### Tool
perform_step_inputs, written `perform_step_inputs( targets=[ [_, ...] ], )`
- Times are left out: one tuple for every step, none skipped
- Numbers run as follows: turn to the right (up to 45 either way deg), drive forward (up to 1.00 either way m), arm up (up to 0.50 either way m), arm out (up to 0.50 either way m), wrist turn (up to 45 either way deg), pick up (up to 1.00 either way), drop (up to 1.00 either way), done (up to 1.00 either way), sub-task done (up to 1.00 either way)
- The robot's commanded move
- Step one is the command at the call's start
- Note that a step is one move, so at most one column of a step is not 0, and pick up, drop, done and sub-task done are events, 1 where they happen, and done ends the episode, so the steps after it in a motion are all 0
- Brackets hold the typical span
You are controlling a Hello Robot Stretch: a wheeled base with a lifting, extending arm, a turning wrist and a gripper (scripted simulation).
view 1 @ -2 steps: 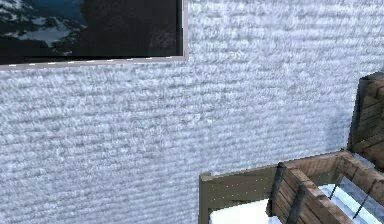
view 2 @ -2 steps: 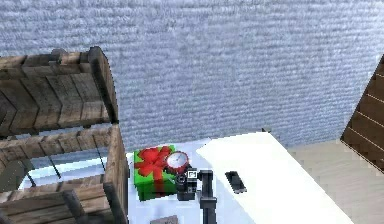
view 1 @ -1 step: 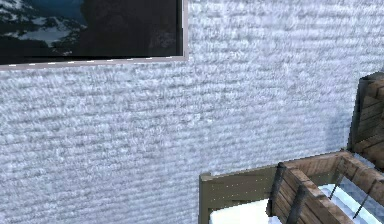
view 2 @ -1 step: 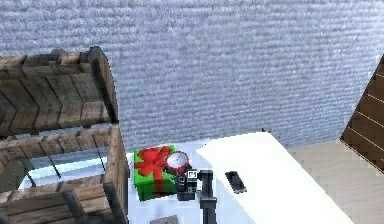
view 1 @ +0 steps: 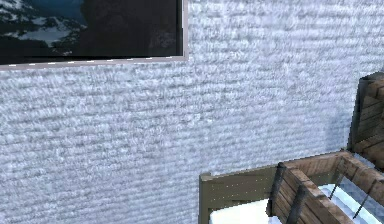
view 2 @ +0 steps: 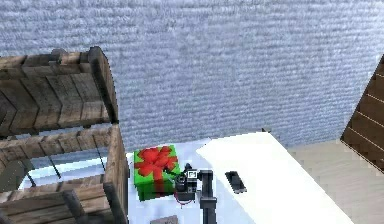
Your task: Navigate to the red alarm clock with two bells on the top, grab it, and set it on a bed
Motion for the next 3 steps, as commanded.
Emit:
perform_step_inputs(
  targets=[
    [0.0,0.0,0.1,0.0,0.0,0.0,0.0,0.0,0.0],
    [0.0,0.0,0.0,-0.08,0.0,0.0,0.0,0.0,0.0],
    [0.0,0.0,0.0,0.0,0.0,0.0,0.0,1.0,0.0]
  ],
)
